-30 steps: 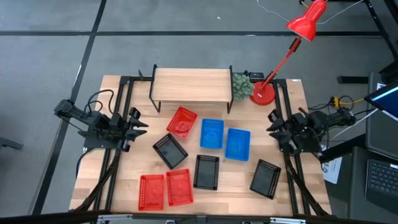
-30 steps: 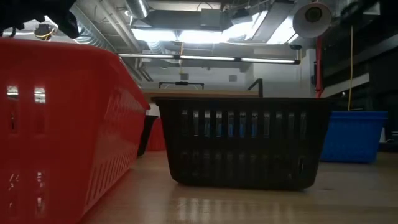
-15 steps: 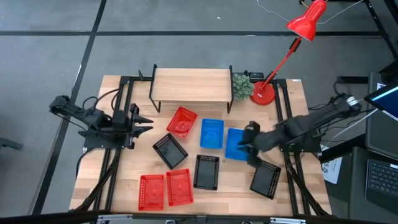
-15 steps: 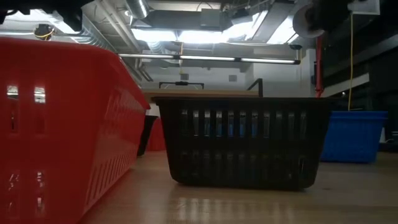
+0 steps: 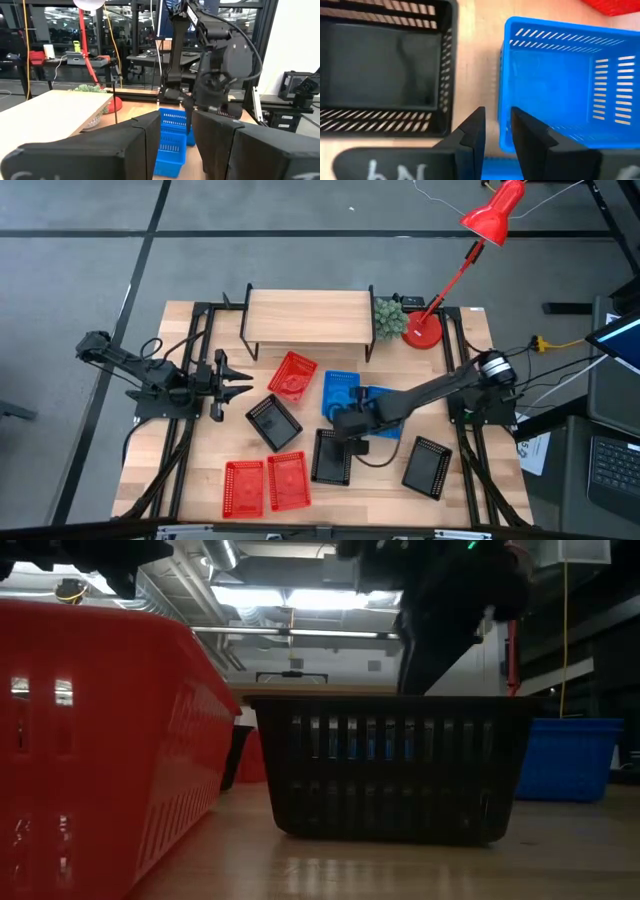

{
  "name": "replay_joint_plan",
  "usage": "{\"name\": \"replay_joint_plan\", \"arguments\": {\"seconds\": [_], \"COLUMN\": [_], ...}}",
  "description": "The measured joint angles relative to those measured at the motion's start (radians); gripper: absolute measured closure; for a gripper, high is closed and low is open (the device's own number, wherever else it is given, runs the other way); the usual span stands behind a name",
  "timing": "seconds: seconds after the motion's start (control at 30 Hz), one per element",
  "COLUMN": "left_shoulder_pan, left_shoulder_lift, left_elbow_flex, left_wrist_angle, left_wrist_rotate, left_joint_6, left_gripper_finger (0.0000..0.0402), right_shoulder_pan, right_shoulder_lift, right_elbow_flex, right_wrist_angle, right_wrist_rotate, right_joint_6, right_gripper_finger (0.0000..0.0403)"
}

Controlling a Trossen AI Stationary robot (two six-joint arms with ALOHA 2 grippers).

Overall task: Stack baskets on shelf by color
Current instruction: Put the left blue bin on the shelf

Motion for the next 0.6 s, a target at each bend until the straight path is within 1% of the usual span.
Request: {"name": "replay_joint_plan", "arguments": {"seconds": [0.13, 0.2, 0.33, 0.43, 0.5, 0.57, 0.6], "left_shoulder_pan": [0.0, 0.0, 0.0, 0.0, 0.0, 0.0, 0.0], "left_shoulder_lift": [0.0, 0.0, 0.0, 0.0, 0.0, 0.0, 0.004], "left_elbow_flex": [0.0, 0.0, 0.0, 0.0, 0.0, 0.0, 0.0], "left_wrist_angle": [-0.008, -0.019, -0.069, -0.105, -0.12, -0.15, -0.17], "left_wrist_rotate": [0.0, 0.001, 0.001, 0.001, 0.006, 0.008, 0.008], "left_joint_6": [0.0, 0.0, -0.002, -0.043, -0.088, -0.134, -0.154], "left_gripper_finger": [0.0296, 0.0296, 0.0296, 0.0296, 0.0296, 0.0295, 0.0296], "right_shoulder_pan": [-0.027, -0.034, -0.047, -0.058, -0.064, -0.071, -0.076], "right_shoulder_lift": [0.025, 0.037, 0.068, 0.109, 0.127, 0.138, 0.14], "right_elbow_flex": [0.004, 0.004, 0.004, 0.004, 0.004, 0.004, 0.004], "right_wrist_angle": [0.005, 0.006, 0.016, 0.018, 0.023, 0.022, 0.023], "right_wrist_rotate": [-0.026, -0.023, -0.034, -0.042, -0.024, -0.012, -0.012], "right_joint_6": [0.001, 0.001, -0.003, -0.003, -0.002, 0.008, 0.022], "right_gripper_finger": [0.0311, 0.0311, 0.0311, 0.0311, 0.0312, 0.0327, 0.0344]}}
